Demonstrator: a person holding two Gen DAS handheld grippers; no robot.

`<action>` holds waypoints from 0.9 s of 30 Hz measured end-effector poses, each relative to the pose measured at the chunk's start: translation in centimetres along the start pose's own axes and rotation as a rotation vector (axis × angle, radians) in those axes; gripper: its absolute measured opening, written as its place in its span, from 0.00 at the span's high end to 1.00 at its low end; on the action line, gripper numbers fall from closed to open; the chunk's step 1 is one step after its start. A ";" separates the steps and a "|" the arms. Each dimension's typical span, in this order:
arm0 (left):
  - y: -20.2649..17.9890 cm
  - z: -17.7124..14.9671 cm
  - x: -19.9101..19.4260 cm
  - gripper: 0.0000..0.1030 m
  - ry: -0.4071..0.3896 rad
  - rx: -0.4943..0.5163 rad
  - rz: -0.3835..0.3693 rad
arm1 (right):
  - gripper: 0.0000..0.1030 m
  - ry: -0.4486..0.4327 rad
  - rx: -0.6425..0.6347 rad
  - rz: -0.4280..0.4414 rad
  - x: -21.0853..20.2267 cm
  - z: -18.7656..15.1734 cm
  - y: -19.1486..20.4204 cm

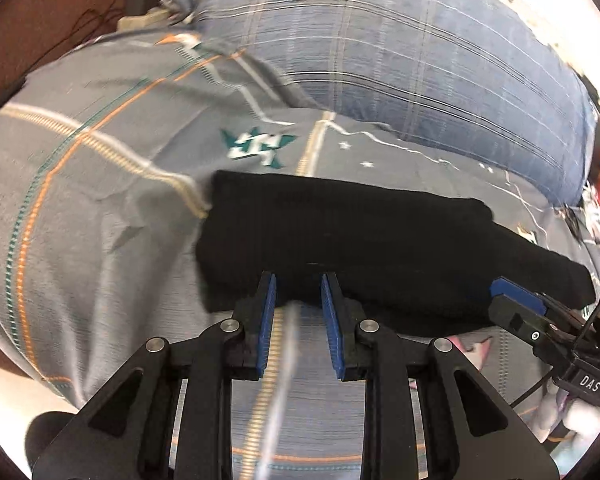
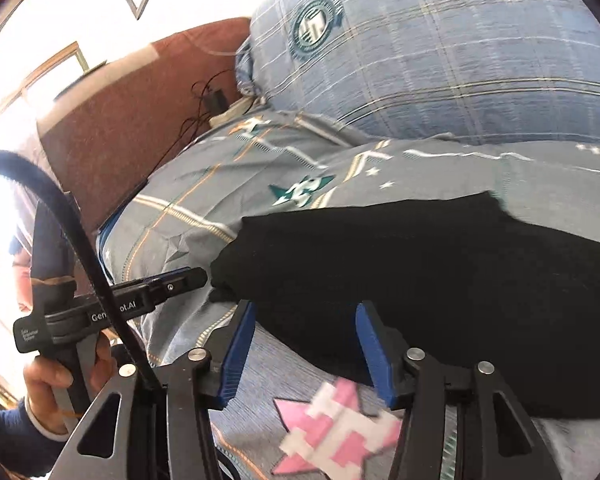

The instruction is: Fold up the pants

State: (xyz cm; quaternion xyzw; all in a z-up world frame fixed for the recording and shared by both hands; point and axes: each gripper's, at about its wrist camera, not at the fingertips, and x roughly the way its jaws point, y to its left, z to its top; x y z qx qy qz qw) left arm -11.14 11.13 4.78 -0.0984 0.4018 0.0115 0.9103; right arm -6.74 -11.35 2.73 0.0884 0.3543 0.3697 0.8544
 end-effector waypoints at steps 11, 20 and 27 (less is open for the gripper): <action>-8.1 0.1 0.7 0.53 0.003 0.105 -0.128 | 0.51 -0.056 0.110 -0.104 -6.3 -2.2 -4.6; -14.8 -0.1 2.5 0.52 0.038 0.203 -0.204 | 0.50 -0.097 0.200 -0.238 -11.4 -4.3 -9.3; -18.8 -0.1 4.0 0.52 0.067 0.254 -0.285 | 0.48 -0.129 0.330 -0.355 -15.8 -6.1 -13.8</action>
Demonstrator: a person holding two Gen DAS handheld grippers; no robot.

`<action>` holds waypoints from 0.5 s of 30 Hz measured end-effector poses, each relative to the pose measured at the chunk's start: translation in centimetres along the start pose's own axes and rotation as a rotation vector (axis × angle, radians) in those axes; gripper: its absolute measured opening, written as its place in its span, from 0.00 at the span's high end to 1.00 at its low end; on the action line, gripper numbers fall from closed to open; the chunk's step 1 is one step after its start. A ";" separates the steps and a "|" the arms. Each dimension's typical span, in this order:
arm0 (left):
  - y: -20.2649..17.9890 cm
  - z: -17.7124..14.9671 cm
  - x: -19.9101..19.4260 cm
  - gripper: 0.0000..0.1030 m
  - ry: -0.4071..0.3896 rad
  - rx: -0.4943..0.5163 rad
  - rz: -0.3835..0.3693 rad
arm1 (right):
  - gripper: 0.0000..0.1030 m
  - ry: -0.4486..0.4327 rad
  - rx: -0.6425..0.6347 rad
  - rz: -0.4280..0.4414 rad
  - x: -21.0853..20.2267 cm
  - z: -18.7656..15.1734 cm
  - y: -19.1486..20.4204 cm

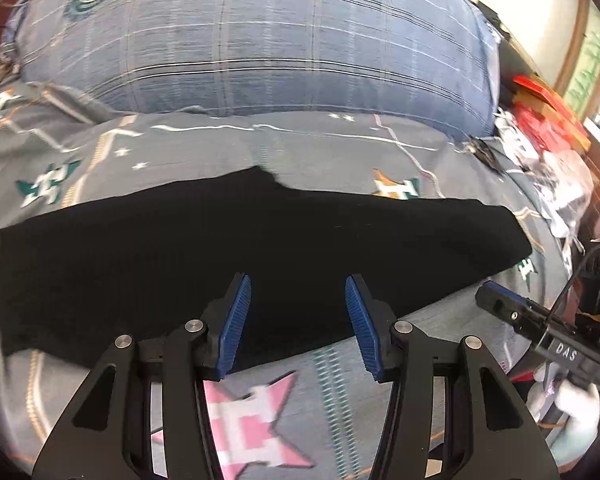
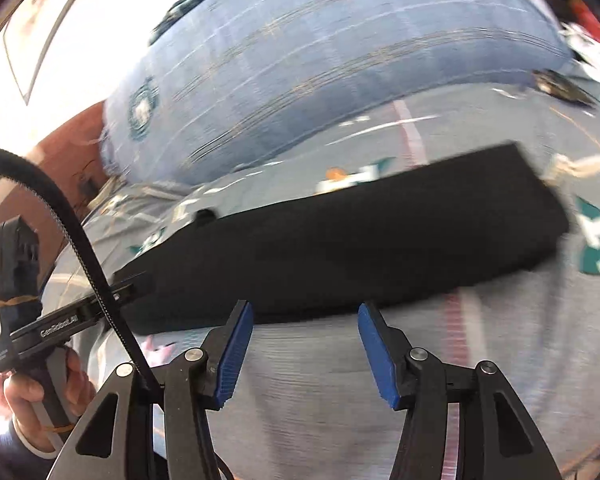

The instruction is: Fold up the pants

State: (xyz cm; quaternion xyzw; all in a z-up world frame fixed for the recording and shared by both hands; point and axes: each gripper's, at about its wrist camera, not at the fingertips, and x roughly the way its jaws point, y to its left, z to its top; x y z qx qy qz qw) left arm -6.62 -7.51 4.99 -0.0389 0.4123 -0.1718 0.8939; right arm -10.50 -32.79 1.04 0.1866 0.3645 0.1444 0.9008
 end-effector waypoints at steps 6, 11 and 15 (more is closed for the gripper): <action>-2.9 2.0 2.8 0.52 0.045 0.037 -0.134 | 0.45 -0.037 0.135 -0.073 -2.5 0.5 -5.3; -5.9 4.0 4.9 0.52 0.073 0.092 -0.169 | 0.45 -0.033 0.134 -0.139 -2.7 2.7 -7.1; -7.2 4.7 5.3 0.52 0.060 0.141 -0.170 | 0.45 -0.089 0.079 -0.295 -4.6 5.2 -7.2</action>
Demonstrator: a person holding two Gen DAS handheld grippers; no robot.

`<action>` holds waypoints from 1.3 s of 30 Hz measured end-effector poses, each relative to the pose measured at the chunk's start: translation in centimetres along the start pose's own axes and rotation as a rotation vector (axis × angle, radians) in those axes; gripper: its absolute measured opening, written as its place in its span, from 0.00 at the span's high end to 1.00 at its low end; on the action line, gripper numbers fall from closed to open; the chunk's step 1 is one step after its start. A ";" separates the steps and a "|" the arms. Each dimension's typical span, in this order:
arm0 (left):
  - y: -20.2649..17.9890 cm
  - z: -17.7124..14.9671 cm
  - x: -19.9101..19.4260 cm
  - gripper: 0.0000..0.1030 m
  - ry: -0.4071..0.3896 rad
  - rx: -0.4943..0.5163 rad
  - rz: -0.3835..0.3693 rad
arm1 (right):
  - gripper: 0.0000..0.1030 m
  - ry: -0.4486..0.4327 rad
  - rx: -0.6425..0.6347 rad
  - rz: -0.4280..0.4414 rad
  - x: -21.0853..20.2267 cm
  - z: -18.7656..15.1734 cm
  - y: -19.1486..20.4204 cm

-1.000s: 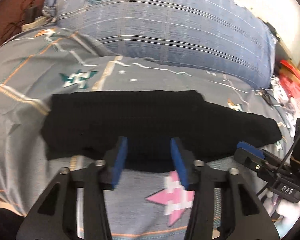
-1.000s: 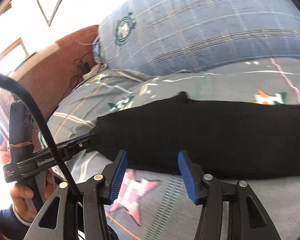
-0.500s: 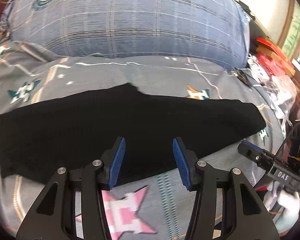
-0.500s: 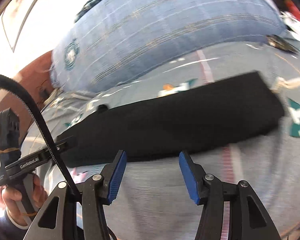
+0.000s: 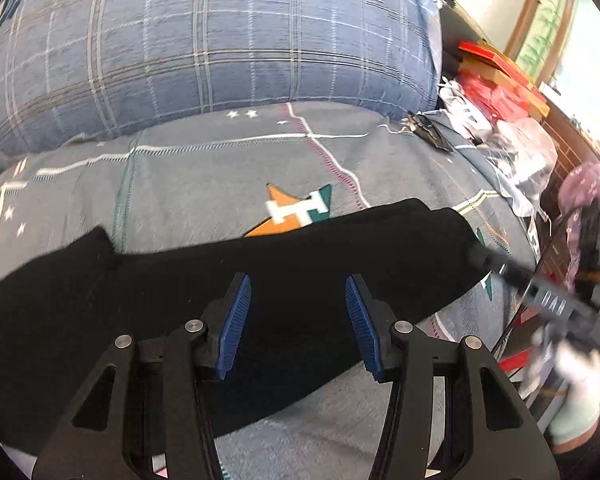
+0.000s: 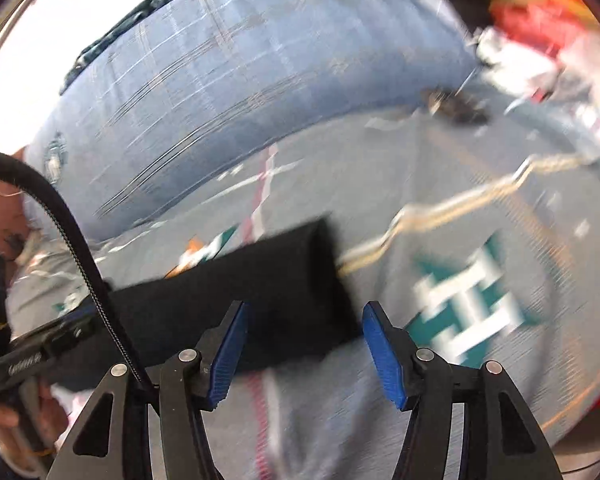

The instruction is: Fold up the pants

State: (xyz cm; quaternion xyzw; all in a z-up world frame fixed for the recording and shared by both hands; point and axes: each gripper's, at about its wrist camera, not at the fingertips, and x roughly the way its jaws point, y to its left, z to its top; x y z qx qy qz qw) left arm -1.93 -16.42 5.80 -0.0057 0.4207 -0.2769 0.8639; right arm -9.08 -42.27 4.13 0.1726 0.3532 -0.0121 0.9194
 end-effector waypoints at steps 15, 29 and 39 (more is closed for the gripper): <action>0.0 -0.6 2.5 0.52 0.028 0.004 0.021 | 0.96 -0.017 -0.235 0.200 2.9 4.4 3.1; -1.4 1.4 3.2 0.52 0.026 0.060 -0.031 | 0.82 0.040 -0.109 0.038 0.9 1.3 -1.5; -3.2 6.6 8.3 0.52 0.136 0.193 -0.200 | 0.63 0.127 0.059 0.167 2.1 -2.9 -2.2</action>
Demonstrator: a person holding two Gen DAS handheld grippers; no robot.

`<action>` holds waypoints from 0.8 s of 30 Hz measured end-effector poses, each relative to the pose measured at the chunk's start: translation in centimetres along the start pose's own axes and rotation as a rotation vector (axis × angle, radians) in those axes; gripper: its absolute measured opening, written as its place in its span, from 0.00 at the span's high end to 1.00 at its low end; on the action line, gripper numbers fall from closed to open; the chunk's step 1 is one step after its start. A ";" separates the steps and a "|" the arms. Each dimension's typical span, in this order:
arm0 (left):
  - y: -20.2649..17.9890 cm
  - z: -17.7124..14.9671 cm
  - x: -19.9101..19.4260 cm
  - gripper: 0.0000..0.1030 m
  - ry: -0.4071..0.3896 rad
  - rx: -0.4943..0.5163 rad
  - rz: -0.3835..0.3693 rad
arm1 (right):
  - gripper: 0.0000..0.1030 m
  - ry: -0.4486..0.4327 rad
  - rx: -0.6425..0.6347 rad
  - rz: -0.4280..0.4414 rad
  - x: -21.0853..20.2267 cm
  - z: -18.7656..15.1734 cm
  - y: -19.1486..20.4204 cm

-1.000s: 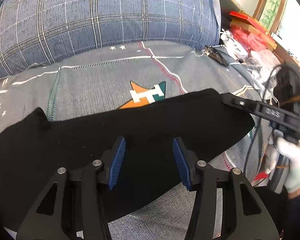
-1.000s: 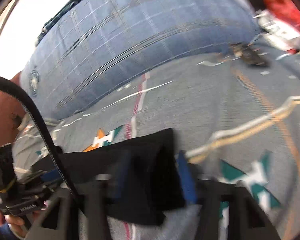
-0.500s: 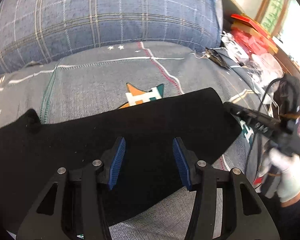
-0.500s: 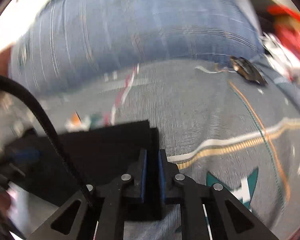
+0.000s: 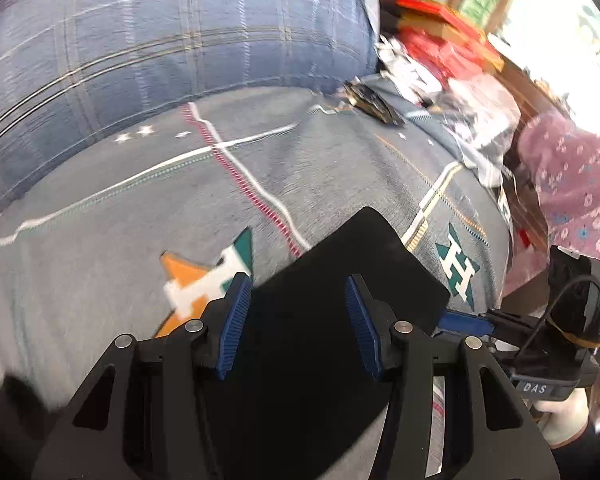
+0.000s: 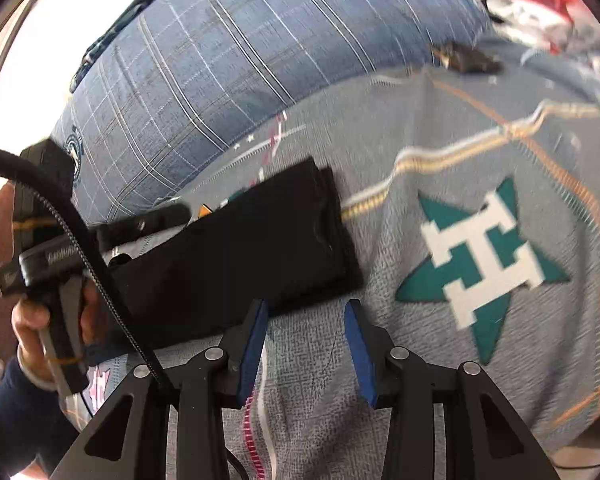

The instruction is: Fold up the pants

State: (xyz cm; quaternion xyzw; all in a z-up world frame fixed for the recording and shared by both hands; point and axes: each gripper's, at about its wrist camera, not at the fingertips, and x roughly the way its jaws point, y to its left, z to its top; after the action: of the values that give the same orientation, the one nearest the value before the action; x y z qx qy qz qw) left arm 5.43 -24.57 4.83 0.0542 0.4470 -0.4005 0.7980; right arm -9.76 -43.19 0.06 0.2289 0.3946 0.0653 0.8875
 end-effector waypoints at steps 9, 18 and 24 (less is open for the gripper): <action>-2.1 3.3 6.2 0.51 0.169 0.142 -0.119 | 0.42 -0.111 0.080 0.167 0.3 -0.3 -0.9; -5.9 4.5 8.6 0.40 0.167 0.279 -0.207 | 0.42 -0.163 0.079 0.197 0.5 -0.6 -0.8; -5.5 4.4 8.6 0.84 0.144 0.273 -0.205 | 0.83 -0.155 0.092 0.187 1.4 -0.1 -1.0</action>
State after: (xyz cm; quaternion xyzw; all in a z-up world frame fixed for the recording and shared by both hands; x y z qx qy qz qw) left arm 7.02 -35.27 2.47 0.1450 0.4477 -0.5318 0.7041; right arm -8.88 -43.60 -1.39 0.3095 0.3041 0.1119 0.8940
